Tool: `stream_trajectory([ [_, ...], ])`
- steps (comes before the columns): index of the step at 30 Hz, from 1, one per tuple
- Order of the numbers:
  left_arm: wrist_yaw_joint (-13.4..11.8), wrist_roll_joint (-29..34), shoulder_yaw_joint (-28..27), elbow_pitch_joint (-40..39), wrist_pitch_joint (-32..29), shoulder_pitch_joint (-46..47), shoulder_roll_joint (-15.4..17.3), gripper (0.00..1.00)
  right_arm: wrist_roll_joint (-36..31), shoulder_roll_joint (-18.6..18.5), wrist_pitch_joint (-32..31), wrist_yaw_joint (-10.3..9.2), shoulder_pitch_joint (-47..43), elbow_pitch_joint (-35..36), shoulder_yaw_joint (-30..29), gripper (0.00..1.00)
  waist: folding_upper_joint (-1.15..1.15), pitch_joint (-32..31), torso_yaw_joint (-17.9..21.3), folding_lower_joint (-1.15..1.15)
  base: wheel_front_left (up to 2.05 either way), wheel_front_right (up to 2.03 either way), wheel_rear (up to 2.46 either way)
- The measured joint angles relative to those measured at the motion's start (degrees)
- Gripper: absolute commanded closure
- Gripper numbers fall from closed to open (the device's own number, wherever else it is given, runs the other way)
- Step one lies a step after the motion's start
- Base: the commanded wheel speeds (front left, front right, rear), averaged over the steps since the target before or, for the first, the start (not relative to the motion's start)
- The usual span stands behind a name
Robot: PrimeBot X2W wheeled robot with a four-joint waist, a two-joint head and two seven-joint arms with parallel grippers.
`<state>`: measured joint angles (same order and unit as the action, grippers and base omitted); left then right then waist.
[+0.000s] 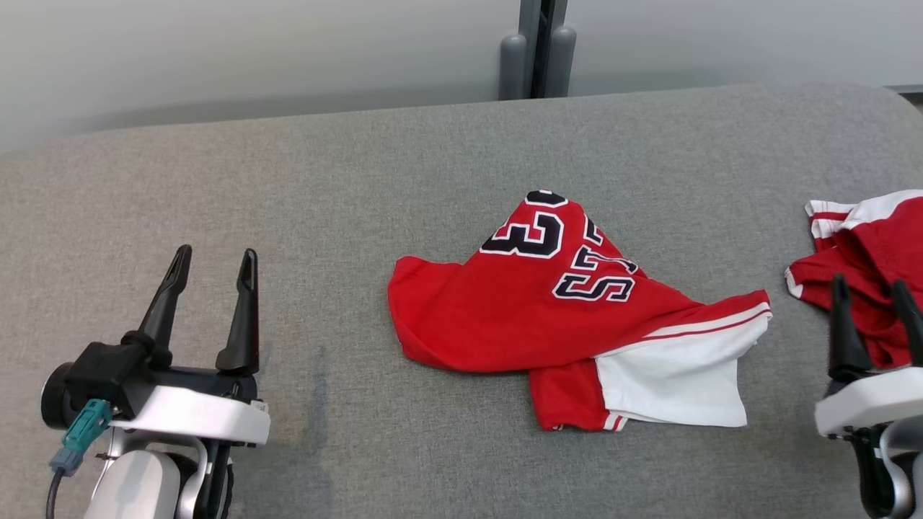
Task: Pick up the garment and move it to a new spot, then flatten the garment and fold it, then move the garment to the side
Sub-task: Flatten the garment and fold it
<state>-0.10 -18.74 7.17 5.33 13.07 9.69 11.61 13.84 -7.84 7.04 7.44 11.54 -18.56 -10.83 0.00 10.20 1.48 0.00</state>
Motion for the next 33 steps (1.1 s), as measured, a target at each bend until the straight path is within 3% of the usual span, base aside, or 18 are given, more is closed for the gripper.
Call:
stream_trajectory([
  [4, -0.99, -0.04, -0.36, -1.12, -0.54, -1.34, 0.37, 0.00, -4.23, 2.69, -1.54, 0.05, -1.04, 8.15, 0.71, 0.00, 0.00, -1.40, 0.24, 0.00, 0.00, 0.00, 0.00],
  [14, -2.70, -0.04, -0.60, -3.89, -1.97, -5.17, 0.87, 0.00, -5.49, 4.53, -6.71, 0.04, -7.33, 23.92, 7.12, 0.00, 0.00, -4.18, 0.41, 0.00, 0.00, 0.00, 0.00],
  [33, -3.50, -0.53, 0.64, -6.00, -3.97, -7.16, 1.59, 0.00, -4.02, 4.97, -9.24, 0.04, -10.92, 27.19, 8.27, 0.00, 0.00, -4.66, -0.82, 0.00, 0.00, 0.00, 0.00],
])
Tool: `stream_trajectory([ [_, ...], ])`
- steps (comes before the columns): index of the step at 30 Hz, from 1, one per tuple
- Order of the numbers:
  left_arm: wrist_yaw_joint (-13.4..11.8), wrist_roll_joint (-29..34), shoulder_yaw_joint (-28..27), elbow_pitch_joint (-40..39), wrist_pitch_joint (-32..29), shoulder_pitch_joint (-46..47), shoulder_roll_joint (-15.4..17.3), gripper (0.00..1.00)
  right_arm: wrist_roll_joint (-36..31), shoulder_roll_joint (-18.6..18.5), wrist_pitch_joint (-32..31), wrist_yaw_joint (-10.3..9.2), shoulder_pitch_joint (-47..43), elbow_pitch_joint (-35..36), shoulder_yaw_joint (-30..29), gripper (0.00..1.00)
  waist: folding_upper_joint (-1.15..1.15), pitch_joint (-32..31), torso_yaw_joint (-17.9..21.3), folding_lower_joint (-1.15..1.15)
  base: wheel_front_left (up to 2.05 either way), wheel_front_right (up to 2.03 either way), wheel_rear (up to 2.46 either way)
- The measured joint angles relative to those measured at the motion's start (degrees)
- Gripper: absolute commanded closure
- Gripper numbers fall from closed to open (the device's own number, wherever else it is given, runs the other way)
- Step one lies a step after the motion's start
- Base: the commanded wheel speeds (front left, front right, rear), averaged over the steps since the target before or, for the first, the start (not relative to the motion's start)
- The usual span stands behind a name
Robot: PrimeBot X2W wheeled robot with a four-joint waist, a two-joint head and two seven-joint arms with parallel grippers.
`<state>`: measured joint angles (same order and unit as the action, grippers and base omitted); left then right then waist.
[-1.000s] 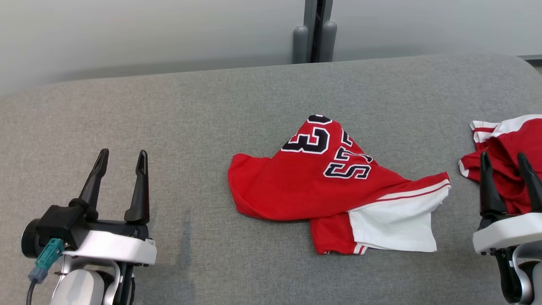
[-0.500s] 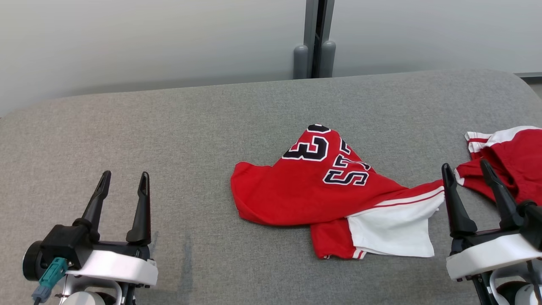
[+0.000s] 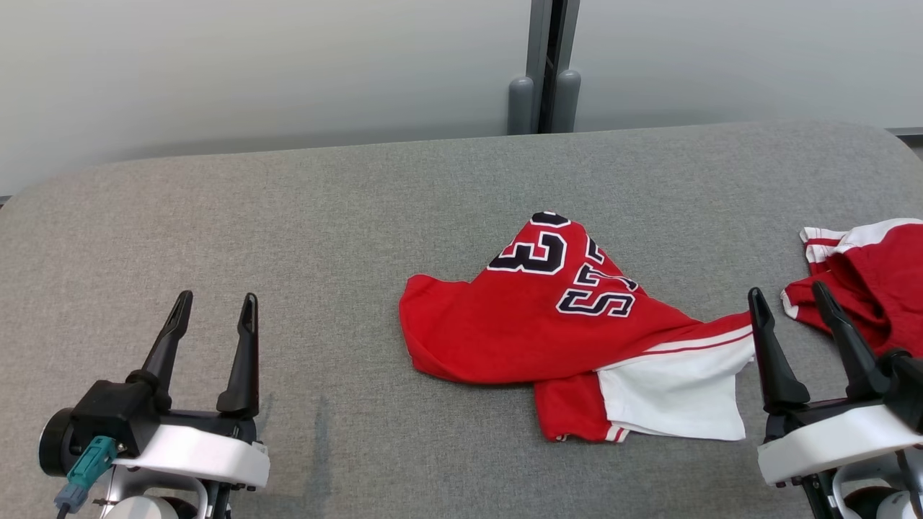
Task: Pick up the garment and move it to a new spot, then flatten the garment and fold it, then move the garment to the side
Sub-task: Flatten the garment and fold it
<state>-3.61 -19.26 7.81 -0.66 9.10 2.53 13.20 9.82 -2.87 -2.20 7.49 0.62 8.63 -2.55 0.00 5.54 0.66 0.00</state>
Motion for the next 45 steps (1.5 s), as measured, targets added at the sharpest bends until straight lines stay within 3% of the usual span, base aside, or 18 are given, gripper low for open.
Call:
stream_trajectory([
  [13, 0.12, -0.24, 1.10, -0.05, -1.16, 0.49, 0.45, 0.00, 0.85, 0.01, 0.01, 0.00, 0.05, -0.36, 0.64, 0.00, 0.00, 0.83, 0.52, 0.00, 0.00, 0.00, 0.00],
  [23, 7.89, -2.74, 9.68, 10.28, -10.16, 9.30, -1.05, 0.00, 1.22, 0.05, 0.44, 0.00, 2.40, -0.75, 2.56, 0.00, 0.00, 4.63, 2.22, 0.00, 0.00, 0.00, 0.00],
  [33, 10.59, -6.66, 13.52, 25.02, -11.73, 18.91, -2.71, 0.00, 2.87, 0.07, 2.33, 0.00, 4.19, -2.58, 3.41, 0.00, 0.00, 9.38, 6.26, 0.00, 0.00, 0.00, 0.00],
  [34, 10.61, -7.17, 13.82, 26.24, -11.87, 19.76, -2.74, 0.17, 2.87, 0.07, 2.50, 0.00, 4.52, -2.77, 3.46, 0.00, 0.00, 9.78, 6.64, 0.00, 0.00, 0.00, 0.00],
  [35, 10.66, -7.42, 14.15, 27.54, -11.84, 20.54, -2.74, 0.47, 2.88, 0.04, 2.77, 0.00, 4.81, -3.01, 3.37, 0.00, 0.00, 10.16, 6.97, 0.00, 0.00, 0.00, 0.00],
  [36, 10.68, -7.73, 14.34, 28.82, -11.60, 21.26, -2.69, 0.99, 2.97, 0.04, 2.85, 0.00, 4.93, -3.23, 3.41, 0.00, 0.00, 10.51, 7.28, 0.00, 0.00, 0.00, 0.00],
  [45, 10.85, -9.25, 14.15, 33.44, -6.25, 22.80, -2.59, 1.00, 3.52, 0.08, 4.02, 0.00, 5.19, -4.27, 2.80, 0.00, 0.00, 11.04, 7.77, 0.00, 0.00, 0.00, 0.00],
])
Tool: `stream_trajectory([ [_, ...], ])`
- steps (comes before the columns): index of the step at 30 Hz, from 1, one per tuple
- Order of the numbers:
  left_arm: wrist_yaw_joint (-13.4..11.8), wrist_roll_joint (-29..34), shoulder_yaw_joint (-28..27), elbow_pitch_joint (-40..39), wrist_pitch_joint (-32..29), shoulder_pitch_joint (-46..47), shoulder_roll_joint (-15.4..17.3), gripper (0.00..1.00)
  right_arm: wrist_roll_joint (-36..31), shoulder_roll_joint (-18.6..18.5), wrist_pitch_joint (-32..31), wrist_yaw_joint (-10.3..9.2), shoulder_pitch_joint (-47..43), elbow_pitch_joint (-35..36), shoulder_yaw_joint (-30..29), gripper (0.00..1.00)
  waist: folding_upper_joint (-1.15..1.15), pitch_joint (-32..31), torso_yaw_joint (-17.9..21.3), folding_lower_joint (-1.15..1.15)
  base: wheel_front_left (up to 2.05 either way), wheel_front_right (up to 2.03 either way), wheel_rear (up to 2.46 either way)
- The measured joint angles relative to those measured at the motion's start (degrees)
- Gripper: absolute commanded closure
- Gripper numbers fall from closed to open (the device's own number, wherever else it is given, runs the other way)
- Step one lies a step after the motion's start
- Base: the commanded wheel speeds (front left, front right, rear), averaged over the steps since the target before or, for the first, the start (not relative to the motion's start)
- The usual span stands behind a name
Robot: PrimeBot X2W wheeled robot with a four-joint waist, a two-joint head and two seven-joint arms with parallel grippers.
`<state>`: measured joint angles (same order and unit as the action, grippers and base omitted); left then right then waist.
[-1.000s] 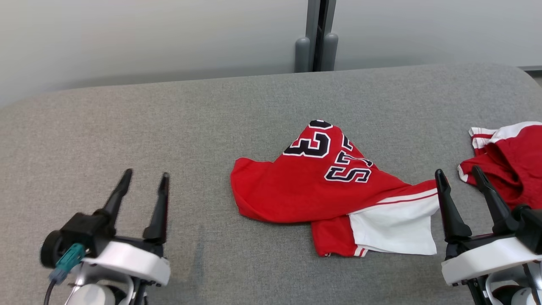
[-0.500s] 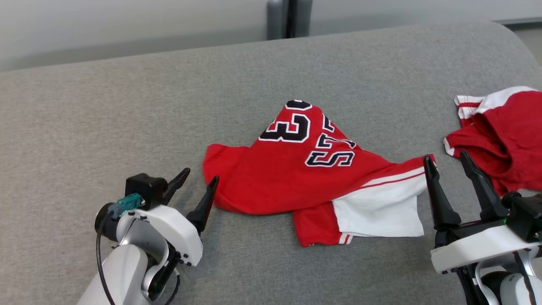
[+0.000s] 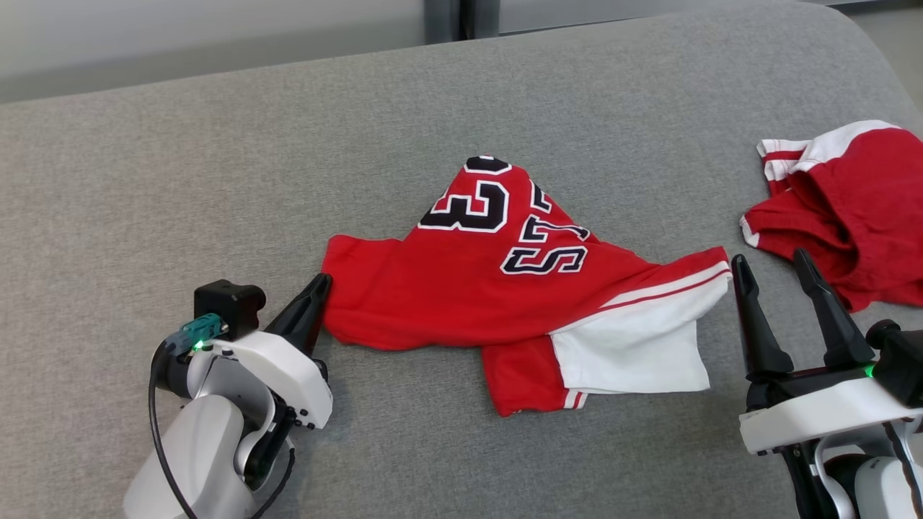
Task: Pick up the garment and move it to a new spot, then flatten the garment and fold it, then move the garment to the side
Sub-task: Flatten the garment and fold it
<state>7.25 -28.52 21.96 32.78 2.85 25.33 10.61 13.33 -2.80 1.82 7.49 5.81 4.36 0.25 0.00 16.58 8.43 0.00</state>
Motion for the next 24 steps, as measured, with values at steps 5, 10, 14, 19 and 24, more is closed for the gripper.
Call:
stream_trajectory([
  [5, -1.92, 0.26, -0.90, -2.23, 4.32, -1.72, 0.21, 1.00, 0.20, -0.01, 0.32, 0.00, -0.02, -0.12, -0.91, 0.00, 0.00, -0.67, -1.56, 0.00, 0.00, 0.00, 0.00],
  [10, -5.48, 0.22, -2.99, -8.90, 6.69, -6.05, 1.56, 1.00, -0.29, 0.00, 0.11, 0.00, -0.09, 0.22, -1.44, 0.00, 0.00, -1.64, -3.77, 0.00, 0.00, 0.00, 0.00],
  [14, -9.07, 0.18, -4.26, -17.42, 6.56, -12.00, 2.52, 1.00, -0.76, 0.00, -0.41, 0.00, -0.45, 0.65, -2.33, 0.00, 0.00, -2.44, -5.91, 0.00, 0.00, 0.00, 0.00],
  [19, -14.46, 0.67, -5.60, -29.97, 5.36, -19.64, 3.45, 1.00, -0.87, 0.01, -1.13, 0.00, -0.54, 1.33, -3.09, 0.00, 0.00, -3.21, -8.27, 0.00, 0.00, 0.00, 0.00],
  [24, -16.55, 3.11, -4.38, -37.28, 2.09, -21.17, 5.24, 1.00, -0.73, 0.02, -1.64, 0.00, -0.53, 1.65, -2.53, 0.00, 0.00, -3.70, -8.35, 0.00, 0.00, 0.00, 0.00],
])
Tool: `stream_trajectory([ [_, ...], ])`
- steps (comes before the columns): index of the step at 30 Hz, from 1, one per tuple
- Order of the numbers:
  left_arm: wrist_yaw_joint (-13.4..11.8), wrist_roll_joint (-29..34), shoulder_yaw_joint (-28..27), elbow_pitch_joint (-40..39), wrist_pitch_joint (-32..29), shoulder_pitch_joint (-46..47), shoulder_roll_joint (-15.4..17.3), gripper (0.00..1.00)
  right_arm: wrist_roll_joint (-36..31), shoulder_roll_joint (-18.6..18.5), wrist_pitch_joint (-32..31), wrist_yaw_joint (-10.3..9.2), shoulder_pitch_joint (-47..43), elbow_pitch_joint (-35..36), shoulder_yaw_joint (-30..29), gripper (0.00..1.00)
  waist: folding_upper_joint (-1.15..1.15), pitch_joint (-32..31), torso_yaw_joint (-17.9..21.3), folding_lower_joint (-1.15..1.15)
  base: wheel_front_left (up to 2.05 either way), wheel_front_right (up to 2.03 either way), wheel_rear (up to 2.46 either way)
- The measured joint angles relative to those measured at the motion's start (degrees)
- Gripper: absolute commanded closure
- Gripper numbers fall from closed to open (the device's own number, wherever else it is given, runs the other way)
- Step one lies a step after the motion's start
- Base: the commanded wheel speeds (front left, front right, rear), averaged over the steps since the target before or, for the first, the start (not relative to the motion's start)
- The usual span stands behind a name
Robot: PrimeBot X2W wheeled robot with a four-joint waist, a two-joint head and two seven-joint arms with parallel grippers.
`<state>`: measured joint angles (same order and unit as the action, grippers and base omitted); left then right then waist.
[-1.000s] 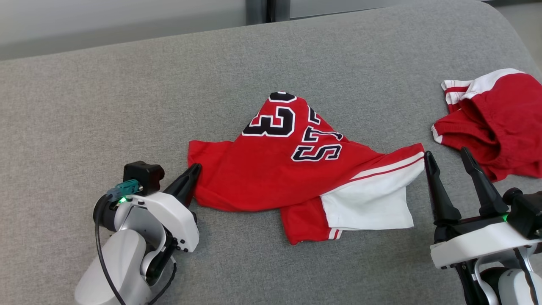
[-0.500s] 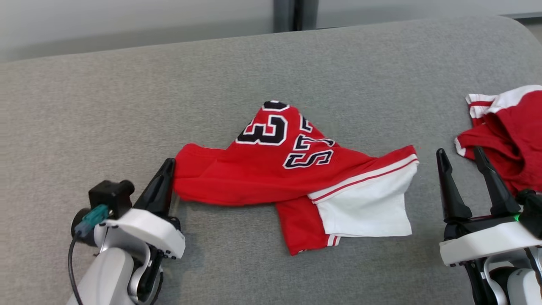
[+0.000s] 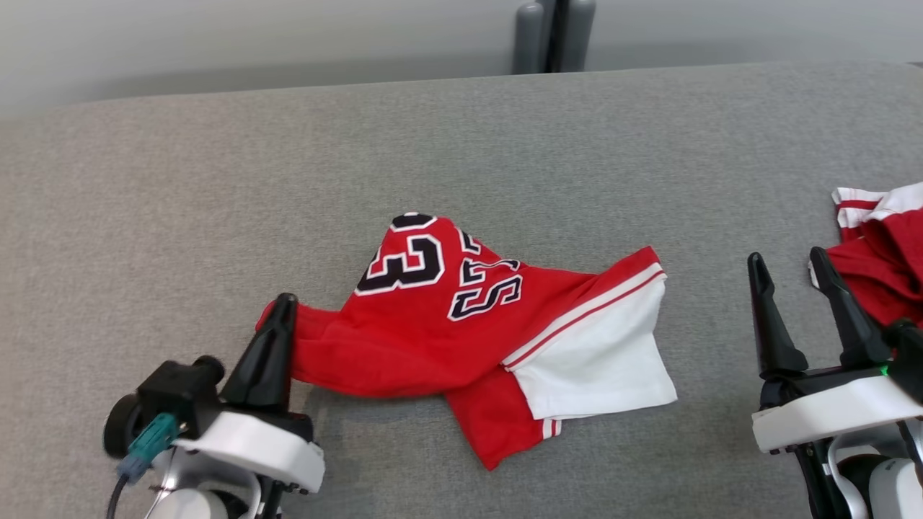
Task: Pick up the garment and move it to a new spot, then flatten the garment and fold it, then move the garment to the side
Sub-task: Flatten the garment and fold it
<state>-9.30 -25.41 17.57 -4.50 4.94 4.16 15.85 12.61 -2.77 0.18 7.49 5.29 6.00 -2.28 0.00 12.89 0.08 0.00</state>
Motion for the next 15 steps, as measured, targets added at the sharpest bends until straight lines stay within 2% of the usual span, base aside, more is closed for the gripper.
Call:
stream_trajectory([
  [5, 2.69, 1.00, 4.17, 4.10, -3.88, 4.13, -0.20, 1.00, 0.66, 0.00, 0.12, 0.00, 0.12, -0.85, 0.78, 0.00, 0.00, -0.18, 2.43, 0.00, 0.00, 0.00, 0.00],
  [10, 6.43, 1.07, 8.14, 14.59, -5.50, 9.11, -2.38, 1.00, 1.41, -0.01, 0.82, 0.00, 0.05, -1.66, 0.94, 0.00, 0.00, -0.03, 5.72, 0.00, 0.00, 0.00, 0.00],
  [15, 8.59, 0.33, 9.72, 25.23, -5.22, 12.09, -4.54, 1.00, 2.01, 0.00, 1.37, 0.00, -0.03, -2.36, 0.90, 0.00, 0.00, 0.56, 8.40, 0.00, 0.00, 0.00, 0.00],
])
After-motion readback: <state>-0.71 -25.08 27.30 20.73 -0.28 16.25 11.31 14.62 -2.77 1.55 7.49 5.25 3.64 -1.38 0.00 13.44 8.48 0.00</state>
